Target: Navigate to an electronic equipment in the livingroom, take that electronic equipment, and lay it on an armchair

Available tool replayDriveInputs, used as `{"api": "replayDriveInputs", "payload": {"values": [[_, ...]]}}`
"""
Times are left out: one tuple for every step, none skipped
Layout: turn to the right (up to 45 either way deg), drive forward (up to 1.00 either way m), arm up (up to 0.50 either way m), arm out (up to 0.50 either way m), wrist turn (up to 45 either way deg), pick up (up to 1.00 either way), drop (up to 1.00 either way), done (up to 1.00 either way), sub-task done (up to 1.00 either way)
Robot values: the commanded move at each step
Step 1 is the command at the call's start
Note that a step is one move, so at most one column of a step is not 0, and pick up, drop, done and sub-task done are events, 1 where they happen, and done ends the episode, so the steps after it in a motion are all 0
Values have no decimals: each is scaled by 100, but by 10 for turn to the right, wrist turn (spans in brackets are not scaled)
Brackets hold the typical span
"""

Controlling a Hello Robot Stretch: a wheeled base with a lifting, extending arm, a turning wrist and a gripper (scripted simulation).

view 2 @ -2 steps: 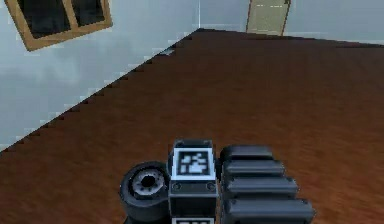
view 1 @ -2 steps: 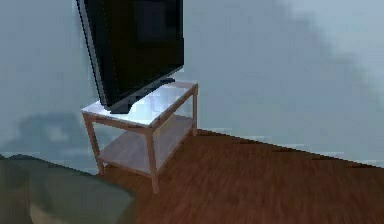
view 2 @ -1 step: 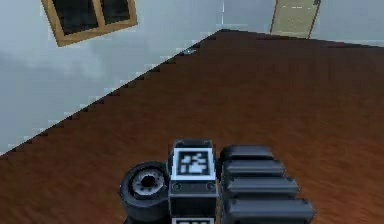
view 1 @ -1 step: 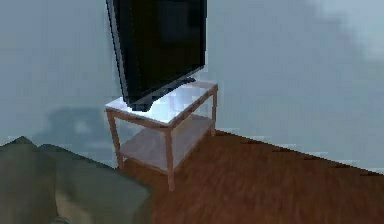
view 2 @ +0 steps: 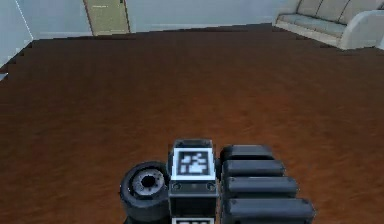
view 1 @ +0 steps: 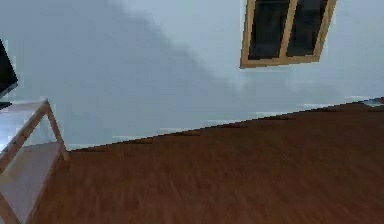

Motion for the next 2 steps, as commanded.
{"api": "replayDriveInputs", "payload": {"values": [[450, 0, 0, 0, 0, 0, 0, 0, 0], [450, 0, 0, 0, 0, 0, 0, 0, 0]]}}
